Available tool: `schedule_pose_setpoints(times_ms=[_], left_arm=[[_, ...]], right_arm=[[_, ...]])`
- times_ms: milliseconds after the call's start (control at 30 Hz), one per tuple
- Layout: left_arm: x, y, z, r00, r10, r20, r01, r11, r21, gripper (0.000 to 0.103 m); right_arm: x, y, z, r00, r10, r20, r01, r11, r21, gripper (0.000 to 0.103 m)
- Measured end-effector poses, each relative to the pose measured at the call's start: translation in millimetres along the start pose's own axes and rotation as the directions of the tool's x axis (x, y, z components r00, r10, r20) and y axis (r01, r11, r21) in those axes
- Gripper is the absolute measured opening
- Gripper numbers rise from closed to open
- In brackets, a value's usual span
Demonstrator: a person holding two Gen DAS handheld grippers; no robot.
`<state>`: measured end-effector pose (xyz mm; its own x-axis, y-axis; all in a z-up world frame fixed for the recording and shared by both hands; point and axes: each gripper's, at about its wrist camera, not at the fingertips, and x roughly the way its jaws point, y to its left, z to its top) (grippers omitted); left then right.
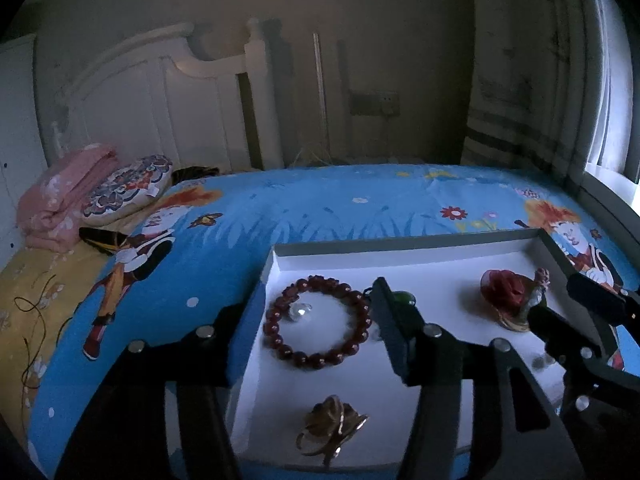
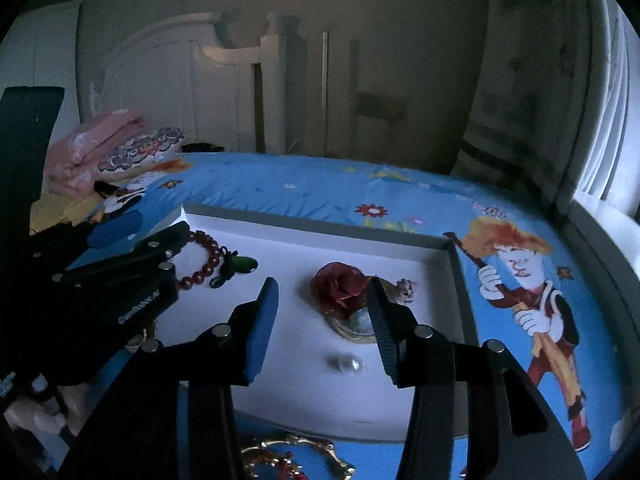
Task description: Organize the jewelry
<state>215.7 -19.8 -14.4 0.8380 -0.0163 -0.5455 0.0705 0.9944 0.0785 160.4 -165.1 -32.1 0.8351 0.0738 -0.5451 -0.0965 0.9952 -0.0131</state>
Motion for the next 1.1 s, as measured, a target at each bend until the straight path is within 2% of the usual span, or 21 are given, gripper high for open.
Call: schedule_pose_setpoints(times_ms=[133,567,767,833,933,1100], left_arm=[[-13.4,4.8,-1.9,0.999,0.015,0.035,-0.015,1.0,0.006,0.071],[-46.1,10.1,-20.1,0.997,0.02,0.071,-0.021,1.0,0.004,0.09],[-60.3,22.7,-38.3,0.998,0.014,0.058,-0.013,1.0,-0.011,0.094],[-68.3,29.7,-44.6,0.998,0.0,0.057,0.003,0.999,-0.044,0.095],[-77.2,36.1,-54.1,0.999,-0.02,0.041,0.023,0.997,-0.071,0.096],[-89.7,39.2,-72.5,0.999,-0.035,0.027,0.036,0.997,-0.064,0.098]], right_arm=[[-6.8,-6.8,-3.4,1.0,-0.006,0.003,0.006,1.0,-0.002,0.045],[-29.1,-35.5,-20.4,1.0,-0.015,0.012,0.014,0.999,0.042,0.045],[-50.2,-36.0,-33.8,0.999,0.01,0.036,-0.012,0.999,0.051,0.045],[-55.3,-34.3,-39.6,0.999,0.012,0.037,-0.014,0.999,0.037,0.045],[-60.5,-28.4,-50.6,0.999,0.023,0.026,-0.023,1.0,0.013,0.045],[-66.0,-19.1,-68.1,0.999,0.045,0.001,-0.045,0.999,0.007,0.045]])
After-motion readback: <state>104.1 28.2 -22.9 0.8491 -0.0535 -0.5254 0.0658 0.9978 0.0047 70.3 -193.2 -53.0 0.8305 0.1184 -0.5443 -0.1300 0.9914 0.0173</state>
